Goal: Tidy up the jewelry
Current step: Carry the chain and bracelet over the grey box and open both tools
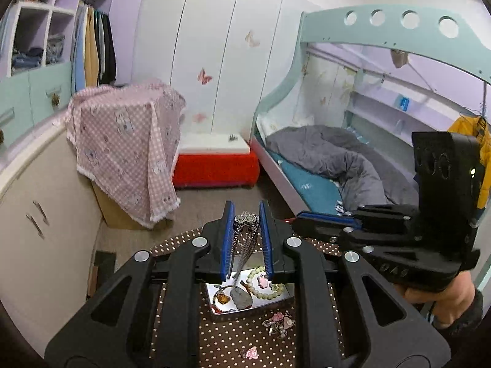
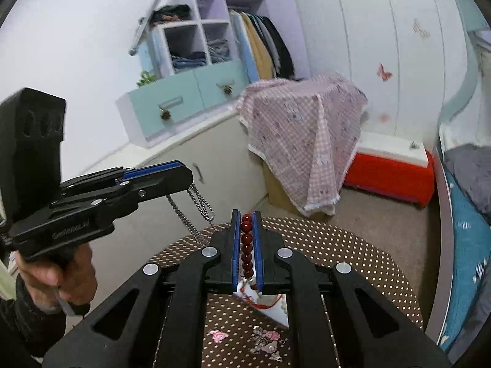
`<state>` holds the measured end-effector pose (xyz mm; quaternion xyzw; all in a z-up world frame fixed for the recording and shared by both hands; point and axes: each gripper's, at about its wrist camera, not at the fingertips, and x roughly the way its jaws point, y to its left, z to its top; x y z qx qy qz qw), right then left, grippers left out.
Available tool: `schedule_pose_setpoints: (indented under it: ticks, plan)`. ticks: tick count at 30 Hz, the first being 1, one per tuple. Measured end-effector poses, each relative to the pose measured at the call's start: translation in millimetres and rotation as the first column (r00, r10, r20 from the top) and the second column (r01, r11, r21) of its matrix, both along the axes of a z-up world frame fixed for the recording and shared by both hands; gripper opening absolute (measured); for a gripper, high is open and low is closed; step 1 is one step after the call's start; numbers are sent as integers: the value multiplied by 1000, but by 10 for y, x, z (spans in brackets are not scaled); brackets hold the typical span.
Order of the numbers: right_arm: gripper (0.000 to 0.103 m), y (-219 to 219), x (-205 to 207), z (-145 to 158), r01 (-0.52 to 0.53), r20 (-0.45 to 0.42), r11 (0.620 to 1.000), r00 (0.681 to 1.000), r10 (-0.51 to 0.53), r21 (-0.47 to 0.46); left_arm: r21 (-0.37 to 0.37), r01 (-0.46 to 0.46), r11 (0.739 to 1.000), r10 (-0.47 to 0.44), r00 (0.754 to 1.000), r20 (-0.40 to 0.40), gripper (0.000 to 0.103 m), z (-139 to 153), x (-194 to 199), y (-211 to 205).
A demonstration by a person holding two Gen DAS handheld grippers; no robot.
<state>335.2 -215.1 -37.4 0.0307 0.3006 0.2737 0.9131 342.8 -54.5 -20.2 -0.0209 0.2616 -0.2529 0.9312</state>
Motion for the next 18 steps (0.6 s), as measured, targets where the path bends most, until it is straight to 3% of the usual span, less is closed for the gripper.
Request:
schedule_pose_setpoints:
  ticks: [2,4,5,6,7,8,18]
  plan:
    - [7,-3,137,-128,16,-41,1000,999,-16,8,20,-14,1000,15,999,-31,24,-81,107,-45]
    - [13,-32,212,-224,41,-80,999,996,-40,19,46,-56,997,58,998,-37,95,-118,154,-49]
    - [20,-61,239,-262,65,-97,998,993,-62,20,41,-87,995,87,996,-8,97,-117,122,-24]
    - [43,-98,233,-275,88,-101,996,991,-85,26,40,-97,994,97,995,3,97,-114,110,-7]
    - [83,-145,223,-282,115,-100,993,989,-111,36,44,-108,993,108,994,-4,97,-122,100,28]
    - [96,-218,184,-280,159,-84,986,984,-155,49,45,-121,992,122,993,-7,97,-126,94,59]
    - [95,-440,-124,-130,253,-32,963,968,-251,93,11,-243,970,242,968,72,97,-51,-294,386]
